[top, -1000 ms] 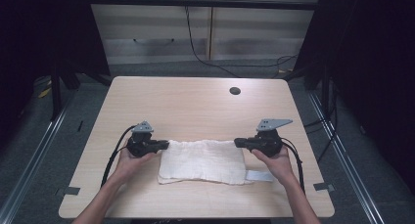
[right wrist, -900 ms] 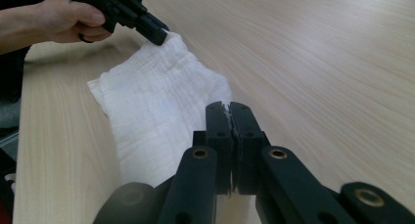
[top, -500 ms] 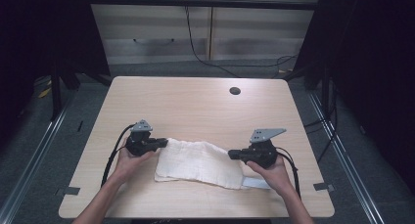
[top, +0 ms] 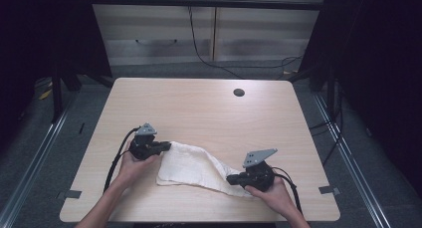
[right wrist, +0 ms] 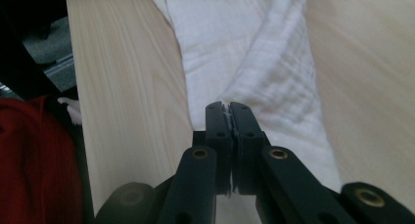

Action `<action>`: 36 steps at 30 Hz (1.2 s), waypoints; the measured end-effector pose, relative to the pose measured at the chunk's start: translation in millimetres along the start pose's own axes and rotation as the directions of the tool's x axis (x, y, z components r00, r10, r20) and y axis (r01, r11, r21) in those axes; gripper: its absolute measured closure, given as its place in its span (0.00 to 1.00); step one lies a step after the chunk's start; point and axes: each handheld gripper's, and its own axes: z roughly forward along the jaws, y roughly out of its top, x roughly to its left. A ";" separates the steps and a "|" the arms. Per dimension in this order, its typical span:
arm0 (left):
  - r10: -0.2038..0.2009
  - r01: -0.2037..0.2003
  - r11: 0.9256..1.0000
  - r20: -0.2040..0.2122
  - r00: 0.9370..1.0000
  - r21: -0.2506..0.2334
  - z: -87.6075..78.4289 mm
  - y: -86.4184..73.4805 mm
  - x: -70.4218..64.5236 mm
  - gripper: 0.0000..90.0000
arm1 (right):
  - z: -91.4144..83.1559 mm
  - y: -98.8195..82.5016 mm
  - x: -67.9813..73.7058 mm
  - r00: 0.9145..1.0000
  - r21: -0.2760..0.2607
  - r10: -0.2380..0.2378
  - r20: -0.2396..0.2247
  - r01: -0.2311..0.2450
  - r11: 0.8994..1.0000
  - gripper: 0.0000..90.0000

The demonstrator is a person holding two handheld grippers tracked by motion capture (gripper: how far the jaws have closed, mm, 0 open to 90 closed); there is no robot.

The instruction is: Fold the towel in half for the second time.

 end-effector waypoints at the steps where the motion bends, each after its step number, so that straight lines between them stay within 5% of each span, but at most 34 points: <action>1: 0.001 -0.001 1.000 -0.002 1.000 0.000 0.1 -0.2 0.2 0.96 | 1.5 -5.5 -0.2 1.000 0.016 0.012 -0.008 -0.012 1.000 0.98; 12: 0.000 0.000 1.000 -0.012 1.000 -0.012 -0.7 -0.4 0.6 0.96 | 13.0 -18.7 -4.4 0.998 0.102 0.037 -0.043 -0.032 0.994 0.98; 18: 0.009 -0.009 0.997 0.006 1.000 -0.078 -9.3 7.5 -6.5 0.95 | 10.5 -15.6 -19.4 0.997 0.104 0.077 0.025 -0.080 0.991 0.98; 26: 0.082 -0.078 0.986 0.022 0.996 -0.147 -22.1 20.4 -27.6 0.95 | 9.8 -9.5 -45.0 0.988 0.094 0.128 0.089 -0.136 0.986 0.98; 31: 0.194 -0.188 0.974 0.035 0.980 -0.127 -27.3 21.1 -49.4 0.95 | 9.3 -7.6 -49.4 0.984 0.102 0.136 0.111 -0.148 0.984 0.98; 36: 0.261 -0.253 0.962 0.075 0.962 -0.099 -30.2 11.5 -69.4 0.95 | 9.8 -7.3 -46.3 0.982 0.100 0.138 0.129 -0.152 0.983 0.98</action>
